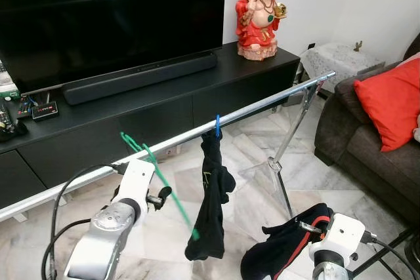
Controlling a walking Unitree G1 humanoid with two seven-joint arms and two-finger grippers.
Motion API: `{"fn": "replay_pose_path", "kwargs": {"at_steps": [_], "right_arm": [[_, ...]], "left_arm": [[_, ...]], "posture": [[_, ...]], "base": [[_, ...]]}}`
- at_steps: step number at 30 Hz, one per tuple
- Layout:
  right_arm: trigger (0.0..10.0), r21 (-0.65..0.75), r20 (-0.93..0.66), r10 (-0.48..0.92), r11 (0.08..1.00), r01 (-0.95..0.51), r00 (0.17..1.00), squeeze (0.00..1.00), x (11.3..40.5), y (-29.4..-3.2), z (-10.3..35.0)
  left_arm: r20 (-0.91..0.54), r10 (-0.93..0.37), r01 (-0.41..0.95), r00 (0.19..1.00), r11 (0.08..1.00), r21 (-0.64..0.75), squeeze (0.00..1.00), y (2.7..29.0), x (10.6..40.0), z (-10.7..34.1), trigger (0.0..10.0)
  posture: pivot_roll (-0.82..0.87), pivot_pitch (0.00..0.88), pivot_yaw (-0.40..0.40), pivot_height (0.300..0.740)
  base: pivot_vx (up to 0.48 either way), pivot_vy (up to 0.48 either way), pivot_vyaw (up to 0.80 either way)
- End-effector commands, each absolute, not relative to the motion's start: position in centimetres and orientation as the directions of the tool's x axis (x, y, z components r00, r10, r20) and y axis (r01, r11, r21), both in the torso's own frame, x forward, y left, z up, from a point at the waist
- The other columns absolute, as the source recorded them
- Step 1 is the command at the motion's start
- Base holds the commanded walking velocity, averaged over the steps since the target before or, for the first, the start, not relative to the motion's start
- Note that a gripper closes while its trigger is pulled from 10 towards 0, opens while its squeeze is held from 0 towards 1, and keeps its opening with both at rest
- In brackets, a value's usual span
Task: Hang hanger
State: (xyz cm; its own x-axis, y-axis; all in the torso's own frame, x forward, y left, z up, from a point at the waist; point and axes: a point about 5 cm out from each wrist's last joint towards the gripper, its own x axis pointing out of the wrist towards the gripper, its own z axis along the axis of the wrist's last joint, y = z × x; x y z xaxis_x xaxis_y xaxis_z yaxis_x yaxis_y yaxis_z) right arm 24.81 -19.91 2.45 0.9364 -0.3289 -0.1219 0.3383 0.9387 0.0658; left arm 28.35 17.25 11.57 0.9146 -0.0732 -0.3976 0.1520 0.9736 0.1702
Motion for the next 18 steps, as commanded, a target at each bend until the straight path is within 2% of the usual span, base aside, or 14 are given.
{"fn": "replay_pose_path", "kwargs": {"at_steps": [1, 18], "right_arm": [[10.0, 0.062, -0.111, -0.32, 0.943, 0.328, 0.941, 0.0, 24.96, -19.73, 2.57], [10.0, 0.062, -0.113, -0.317, 0.944, 0.326, 0.941, 0.0, 24.97, -19.71, 2.51]], "left_arm": [[-0.357, 0.01, 0.063, 0.934, 0.98, 0.19, 0.0, 18.71, 28.68, 12.93, 10.0], [-0.377, 0.003, 0.064, 0.926, 0.984, 0.167, 0.0, 18.9, 28.68, 13.34, 10.0]], "posture": [[0.13, 0.013, 0.009, 0.74], [0.13, 0.013, 0.009, 0.74]], "base": [[0.0, 0.0, 0.0], [0.0, 0.0, 0.0]]}}
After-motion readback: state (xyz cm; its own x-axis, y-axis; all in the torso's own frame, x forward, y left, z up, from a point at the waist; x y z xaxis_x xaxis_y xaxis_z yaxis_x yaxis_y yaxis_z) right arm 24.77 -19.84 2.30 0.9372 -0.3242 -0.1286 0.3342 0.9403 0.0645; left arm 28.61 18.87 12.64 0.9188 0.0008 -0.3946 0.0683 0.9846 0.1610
